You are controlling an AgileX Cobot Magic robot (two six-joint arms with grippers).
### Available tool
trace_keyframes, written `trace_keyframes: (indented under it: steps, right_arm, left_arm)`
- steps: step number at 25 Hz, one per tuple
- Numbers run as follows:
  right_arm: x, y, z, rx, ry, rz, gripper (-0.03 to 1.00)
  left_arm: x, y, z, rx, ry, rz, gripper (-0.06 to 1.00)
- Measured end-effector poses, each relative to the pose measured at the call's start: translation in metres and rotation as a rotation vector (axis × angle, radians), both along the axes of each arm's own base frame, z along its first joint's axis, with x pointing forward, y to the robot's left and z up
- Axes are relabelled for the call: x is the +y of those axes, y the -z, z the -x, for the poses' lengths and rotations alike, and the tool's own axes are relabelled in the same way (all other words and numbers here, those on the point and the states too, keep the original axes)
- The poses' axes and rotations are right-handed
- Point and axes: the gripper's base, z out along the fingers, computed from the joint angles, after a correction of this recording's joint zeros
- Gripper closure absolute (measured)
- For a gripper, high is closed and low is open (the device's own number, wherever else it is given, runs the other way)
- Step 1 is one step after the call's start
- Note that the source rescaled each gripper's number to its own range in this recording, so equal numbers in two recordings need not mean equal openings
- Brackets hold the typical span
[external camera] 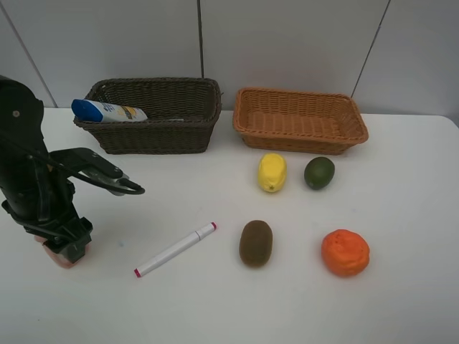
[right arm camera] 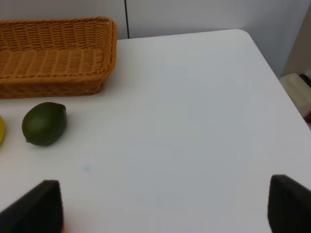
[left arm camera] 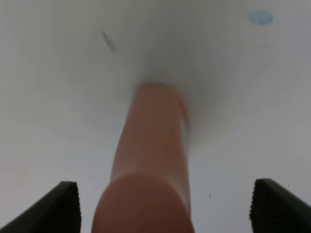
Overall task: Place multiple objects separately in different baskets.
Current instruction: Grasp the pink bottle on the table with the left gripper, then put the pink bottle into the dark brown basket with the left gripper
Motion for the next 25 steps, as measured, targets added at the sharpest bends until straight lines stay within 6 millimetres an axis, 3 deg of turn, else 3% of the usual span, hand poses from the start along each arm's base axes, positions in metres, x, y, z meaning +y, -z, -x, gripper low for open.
trace_keyframes:
  steps: [2,4,5,11,15,21,23,25]
  right_arm:
    - [0.0,0.0,0.0,0.0,0.0,0.0,-0.03]
    - [0.0,0.0,0.0,0.0,0.0,0.0,-0.03]
    - [0.0,0.0,0.0,0.0,0.0,0.0,-0.03]
    - [0.0,0.0,0.0,0.0,0.0,0.0,-0.03]
    - [0.0,0.0,0.0,0.0,0.0,0.0,-0.03]
    - [0.0,0.0,0.0,0.0,0.0,0.0,-0.03]
    - [0.0,0.0,0.0,0.0,0.0,0.0,-0.03]
    - [0.0,0.0,0.0,0.0,0.0,0.0,-0.03]
  left_arm:
    - [0.001,0.0,0.0,-0.003,0.006,-0.01,0.25]
    - [0.002,0.0,0.0,-0.001,0.008,-0.016,0.57]
    - [0.002,0.0,0.0,0.003,0.008,-0.019,0.65]
    - [0.002,-0.003,0.001,0.032,-0.011,-0.033,0.65]
    - [-0.008,-0.037,-0.015,-0.009,-0.09,0.015,0.65]
    - [-0.042,-0.13,-0.075,-0.217,-0.279,0.239,0.65]
    - [-0.053,-0.143,-0.1,-0.269,-0.312,0.278,0.65]
    - [-0.064,-0.145,-0.132,-0.303,-0.324,0.299,0.65]
